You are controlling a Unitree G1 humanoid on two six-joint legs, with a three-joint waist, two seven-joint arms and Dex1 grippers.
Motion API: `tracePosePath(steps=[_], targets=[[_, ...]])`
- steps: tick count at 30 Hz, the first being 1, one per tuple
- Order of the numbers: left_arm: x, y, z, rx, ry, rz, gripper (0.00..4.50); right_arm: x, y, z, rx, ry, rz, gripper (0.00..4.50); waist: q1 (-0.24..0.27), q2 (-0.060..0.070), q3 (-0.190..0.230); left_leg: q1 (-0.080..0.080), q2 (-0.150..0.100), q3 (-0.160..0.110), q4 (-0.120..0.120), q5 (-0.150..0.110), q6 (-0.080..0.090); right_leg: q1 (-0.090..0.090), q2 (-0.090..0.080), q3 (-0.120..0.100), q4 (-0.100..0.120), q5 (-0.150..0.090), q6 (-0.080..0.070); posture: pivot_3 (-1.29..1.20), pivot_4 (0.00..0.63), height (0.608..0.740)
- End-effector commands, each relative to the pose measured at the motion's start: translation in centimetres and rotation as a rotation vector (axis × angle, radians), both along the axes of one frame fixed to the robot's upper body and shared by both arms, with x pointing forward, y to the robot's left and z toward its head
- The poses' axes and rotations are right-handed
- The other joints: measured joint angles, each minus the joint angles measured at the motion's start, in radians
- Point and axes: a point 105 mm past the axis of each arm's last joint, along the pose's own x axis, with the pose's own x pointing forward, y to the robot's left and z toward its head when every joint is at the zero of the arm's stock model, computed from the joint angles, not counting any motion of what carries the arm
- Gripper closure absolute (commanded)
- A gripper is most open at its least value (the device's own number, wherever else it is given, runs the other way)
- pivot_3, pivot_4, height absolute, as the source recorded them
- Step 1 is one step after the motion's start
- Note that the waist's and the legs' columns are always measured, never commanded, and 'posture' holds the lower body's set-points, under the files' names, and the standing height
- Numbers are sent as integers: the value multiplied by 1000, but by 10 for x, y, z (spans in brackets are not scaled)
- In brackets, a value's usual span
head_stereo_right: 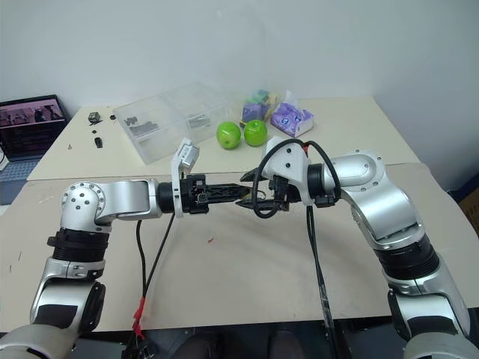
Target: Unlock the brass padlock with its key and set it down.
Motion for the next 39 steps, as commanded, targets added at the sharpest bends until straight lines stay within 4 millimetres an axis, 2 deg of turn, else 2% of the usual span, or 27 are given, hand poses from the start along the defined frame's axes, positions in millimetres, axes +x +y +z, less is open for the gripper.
tracePosePath(steps=[1,2,6,11,15,17,20,25,30,39], targets=[[-1,1,8,-16,-30,0,4464,-3,-5,5,-4,-35,-12,251,0,0,0,0,0,0,0,0,0,0,0,0,0,0,0,0,150,740],[-1,1,8,-15,-30,0,4464,-2,-8,2,-12,-26,-25,50,1,0,0,0,0,0,0,0,0,0,0,0,0,0,0,0,150,740],[0,3,10,-14,-35,4,4464,0,-24,-10,-39,15,-80,50,4,0,0,0,0,0,0,0,0,0,0,0,-1,0,0,0,150,740],[3,8,14,-11,-46,18,4464,1,-38,-9,-14,55,-142,50,6,0,0,0,0,1,0,0,0,0,0,0,-3,0,0,0,150,740],[7,12,14,1,-48,33,4464,-2,-41,2,16,68,-153,1061,6,0,0,0,0,1,0,0,0,0,0,0,-3,0,0,0,150,740],[8,13,13,8,-46,36,4464,-2,-43,6,23,66,-159,1851,7,0,0,0,0,1,0,0,0,0,0,0,-3,0,0,0,150,740],[8,11,13,8,-49,30,4464,-3,-44,10,30,63,-160,2774,9,0,0,0,0,1,0,0,0,0,0,0,-3,0,0,0,150,740],[9,10,14,8,-50,25,4464,-8,-37,10,47,74,-136,4458,10,0,0,0,0,1,0,0,0,0,0,0,-3,0,0,0,150,740],[7,7,13,9,-50,15,4464,-13,-25,4,65,111,-115,4458,10,0,0,0,0,1,0,0,0,0,0,0,-3,0,0,0,150,740],[5,6,12,12,-49,8,4464,-10,-15,1,84,106,-109,4458,10,0,0,0,0,1,0,0,0,0,0,0,-3,0,0,0,150,740]])
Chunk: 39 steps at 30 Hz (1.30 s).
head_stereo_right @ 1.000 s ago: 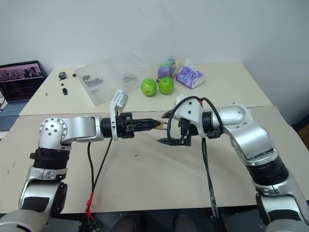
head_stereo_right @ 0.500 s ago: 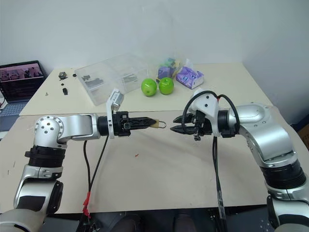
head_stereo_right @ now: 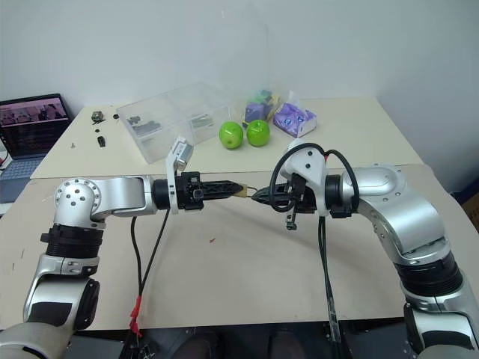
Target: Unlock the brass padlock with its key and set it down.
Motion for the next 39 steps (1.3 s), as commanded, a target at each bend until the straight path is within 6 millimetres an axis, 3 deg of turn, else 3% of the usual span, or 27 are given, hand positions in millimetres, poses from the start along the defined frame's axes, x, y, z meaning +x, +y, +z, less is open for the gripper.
tracePosePath(steps=[1,30,39], targets=[[-4,-4,14,-15,-51,-30,4464,0,6,9,9,-52,17,4458,0,0,0,0,0,0,0,0,0,0,0,0,0,0,0,0,150,740],[-4,-3,16,-28,-52,0,4464,22,12,1,10,-82,-13,4458,-2,0,0,0,0,0,0,0,0,0,0,0,0,0,0,0,150,740],[-6,1,19,-31,-53,18,4464,34,3,-18,1,-72,-73,4458,-1,0,0,0,0,0,0,0,-1,0,0,0,0,0,0,0,150,740]])
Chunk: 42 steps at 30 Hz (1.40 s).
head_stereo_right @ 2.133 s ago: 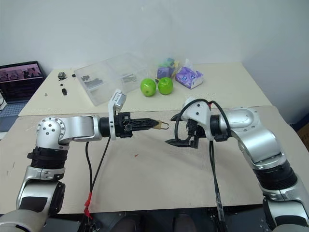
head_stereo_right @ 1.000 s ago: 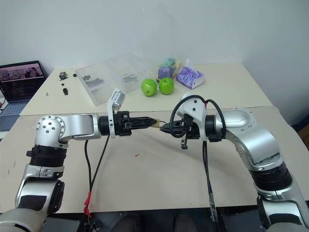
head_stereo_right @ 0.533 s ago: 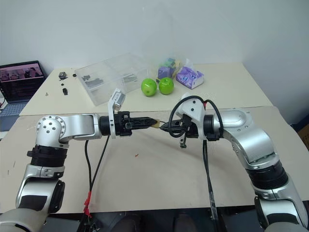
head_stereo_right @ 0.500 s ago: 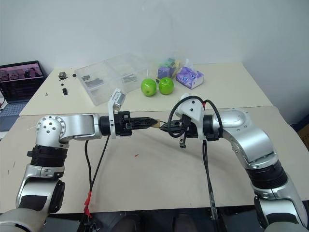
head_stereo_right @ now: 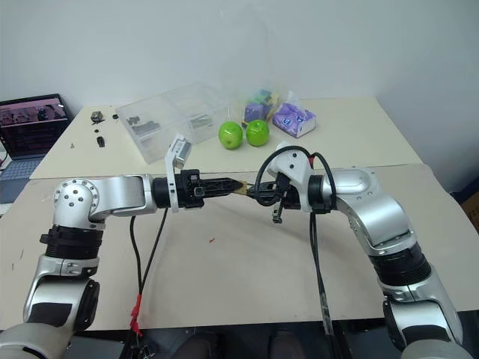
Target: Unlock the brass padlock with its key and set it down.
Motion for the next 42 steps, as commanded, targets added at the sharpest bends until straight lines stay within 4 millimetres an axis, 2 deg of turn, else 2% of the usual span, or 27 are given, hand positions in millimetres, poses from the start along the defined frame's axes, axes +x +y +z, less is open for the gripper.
tracePosePath(steps=[1,8,17,23,27,30,32,36,40,42], targets=[[-7,0,14,-28,-43,-22,4464,3,-5,2,1,-41,-19,4458,0,0,0,0,0,0,0,0,0,0,0,0,0,0,0,0,150,740],[-7,1,14,-27,-41,-13,4464,8,-18,-9,3,-6,-54,4458,-1,0,0,0,0,0,0,0,-1,0,0,0,0,0,0,0,150,740],[-7,2,11,-21,-39,-6,4464,11,-22,-10,11,1,-65,4458,-2,0,0,0,0,1,0,1,-1,0,0,0,0,0,0,0,150,740],[-2,14,5,27,-41,24,4464,14,-39,-8,-20,-1,-92,4458,-2,0,0,0,0,1,0,1,-1,0,0,0,0,0,0,0,150,740],[-3,19,-9,88,-38,24,4464,18,-52,-3,-46,-18,-123,4458,-3,0,0,0,0,4,0,1,-1,0,0,0,0,0,0,0,150,740],[-7,23,-33,195,-34,15,4464,24,-67,11,-54,-48,-165,4458,-4,0,0,0,0,6,0,1,-1,0,0,0,0,0,0,0,150,740],[-7,25,-41,193,-17,20,4464,25,-71,19,-31,-46,-171,4458,-5,0,0,0,0,8,-1,1,-1,0,0,0,0,0,0,0,150,740],[-6,26,-40,174,-29,18,4464,8,-62,31,38,30,-88,4458,-5,0,0,0,1,8,-1,0,-1,0,0,0,-1,0,0,0,150,740],[-3,28,-31,139,-49,17,4464,-12,-54,28,63,139,-11,4458,-5,0,0,0,1,8,-1,0,0,0,0,0,-1,0,-1,0,150,740],[-1,30,-27,125,-51,22,4464,-21,-50,26,70,193,22,3904,-5,-1,0,-1,1,8,0,0,0,0,0,0,-1,0,0,0,150,740]])
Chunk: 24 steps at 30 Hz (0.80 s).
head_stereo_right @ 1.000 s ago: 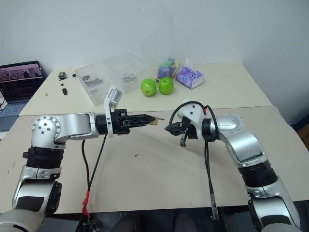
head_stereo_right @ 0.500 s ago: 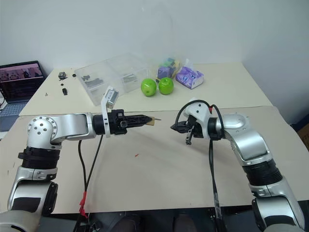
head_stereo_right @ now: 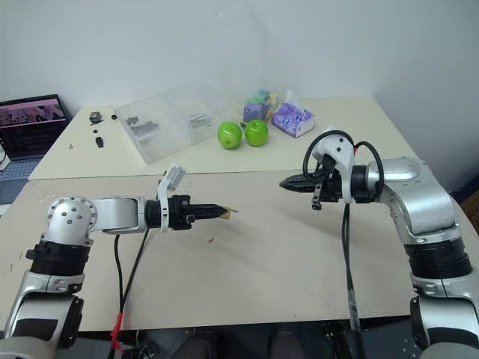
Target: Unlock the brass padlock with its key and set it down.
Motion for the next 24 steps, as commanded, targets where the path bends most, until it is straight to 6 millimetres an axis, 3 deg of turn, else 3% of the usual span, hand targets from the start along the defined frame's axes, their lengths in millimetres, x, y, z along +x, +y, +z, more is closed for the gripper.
tracePosePath(steps=[1,7,12,15,24], targets=[[4,5,20,-51,-50,5,4464,-19,4,10,37,44,67,3641,0,-2,1,-1,0,0,1,0,0,0,0,0,0,0,0,0,150,740],[4,8,18,-59,-40,10,4464,-34,15,16,74,80,133,1558,-3,-3,2,-7,-1,-6,12,-6,-1,-2,-1,2,2,0,1,0,150,740],[2,7,10,-113,26,12,4464,-31,18,16,32,16,125,27,0,-3,2,-7,-3,-6,13,-6,-2,-1,-3,2,1,1,2,0,150,740],[5,4,-5,-128,90,28,4464,-23,19,17,4,-75,92,27,2,-3,2,-7,-3,-6,13,-6,-2,-1,-3,1,1,1,2,0,150,740],[15,-14,-27,-121,150,38,4464,-22,18,16,-8,-82,66,27,3,-3,2,-7,-3,-6,13,-5,-2,-1,-3,2,2,1,2,0,150,740]])
